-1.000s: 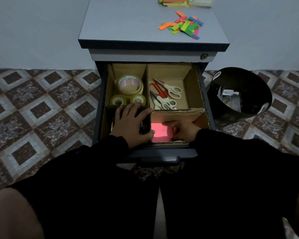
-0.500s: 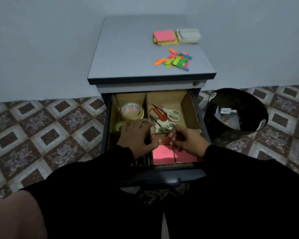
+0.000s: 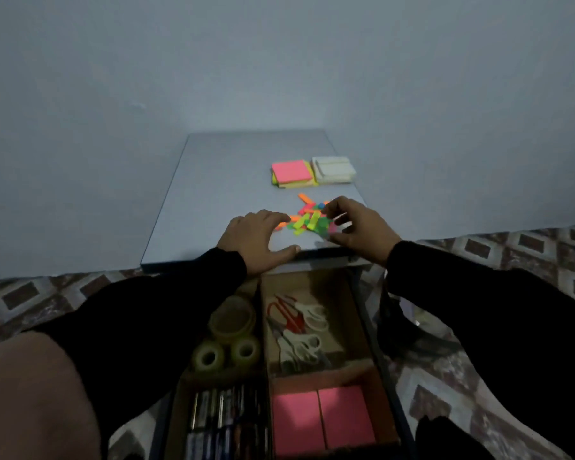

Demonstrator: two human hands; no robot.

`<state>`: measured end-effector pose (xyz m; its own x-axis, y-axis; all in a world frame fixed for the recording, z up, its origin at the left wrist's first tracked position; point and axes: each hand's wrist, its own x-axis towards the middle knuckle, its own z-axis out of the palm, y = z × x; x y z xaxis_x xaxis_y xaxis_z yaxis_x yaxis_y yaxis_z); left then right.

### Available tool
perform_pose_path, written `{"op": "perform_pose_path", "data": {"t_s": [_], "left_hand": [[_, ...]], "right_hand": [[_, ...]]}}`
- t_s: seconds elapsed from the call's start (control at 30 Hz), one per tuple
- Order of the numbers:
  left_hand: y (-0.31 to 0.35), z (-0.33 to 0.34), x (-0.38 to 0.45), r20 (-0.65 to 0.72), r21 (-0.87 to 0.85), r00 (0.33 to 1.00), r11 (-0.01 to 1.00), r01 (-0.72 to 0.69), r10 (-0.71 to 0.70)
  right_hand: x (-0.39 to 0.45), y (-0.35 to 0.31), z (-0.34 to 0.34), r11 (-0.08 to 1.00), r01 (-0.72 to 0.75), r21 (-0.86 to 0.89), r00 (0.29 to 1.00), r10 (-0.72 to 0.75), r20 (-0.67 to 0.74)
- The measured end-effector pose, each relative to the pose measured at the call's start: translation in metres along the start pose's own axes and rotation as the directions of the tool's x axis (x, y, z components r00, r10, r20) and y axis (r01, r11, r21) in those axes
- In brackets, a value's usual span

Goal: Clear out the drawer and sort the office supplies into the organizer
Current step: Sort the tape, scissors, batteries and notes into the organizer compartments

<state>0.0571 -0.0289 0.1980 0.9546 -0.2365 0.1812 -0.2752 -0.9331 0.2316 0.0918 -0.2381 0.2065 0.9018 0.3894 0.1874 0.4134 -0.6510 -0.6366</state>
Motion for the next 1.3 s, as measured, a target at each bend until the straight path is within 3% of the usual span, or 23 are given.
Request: {"op": "perform_pose_path", "data": {"t_s": [0.33,0.43,0.6,0.77,0.87,1.03,1.2,1.3], "left_hand": [[-0.039,-0.015,0.123,-0.041,0.027,0.997,0.997,0.070,-0.069],[-0.053,-0.007,0.150,-0.008,0.069,0.997,0.995,0.074,-0.074],[-0.073,0.010,0.184,0.105,0.075,0.983,0.987,0.143,-0.151],[-0.080,0.017,0.205,0.179,0.056,0.970,0.986,0.157,-0.164],[-0.081,0.021,0.210,0.212,0.020,0.959,0.982,0.186,-0.186],[-0.076,0.020,0.212,0.134,0.042,0.968,0.978,0.206,-0.210],[-0.076,0.012,0.214,0.097,-0.177,0.952,0.936,0.305,-0.291],[-0.079,0.007,0.207,0.083,-0.397,0.934,0.848,0.350,-0.347]], "right_hand": [[0.119,0.033,-0.038,0.998,-0.047,-0.048,0.987,0.039,-0.155],[0.148,0.048,-0.041,0.982,-0.108,-0.153,0.987,0.088,-0.133],[0.181,0.075,-0.037,0.894,-0.315,-0.319,0.949,0.309,-0.070],[0.200,0.086,-0.030,0.837,-0.362,-0.411,0.920,0.392,-0.012],[0.207,0.079,-0.032,0.834,-0.411,-0.367,0.896,0.445,0.008],[0.209,0.069,-0.030,0.813,-0.464,-0.352,0.880,0.467,-0.084],[0.202,0.068,-0.028,0.868,-0.486,-0.098,0.865,0.462,-0.198],[0.192,0.066,-0.024,0.916,-0.393,0.074,0.879,0.398,-0.260]]}}
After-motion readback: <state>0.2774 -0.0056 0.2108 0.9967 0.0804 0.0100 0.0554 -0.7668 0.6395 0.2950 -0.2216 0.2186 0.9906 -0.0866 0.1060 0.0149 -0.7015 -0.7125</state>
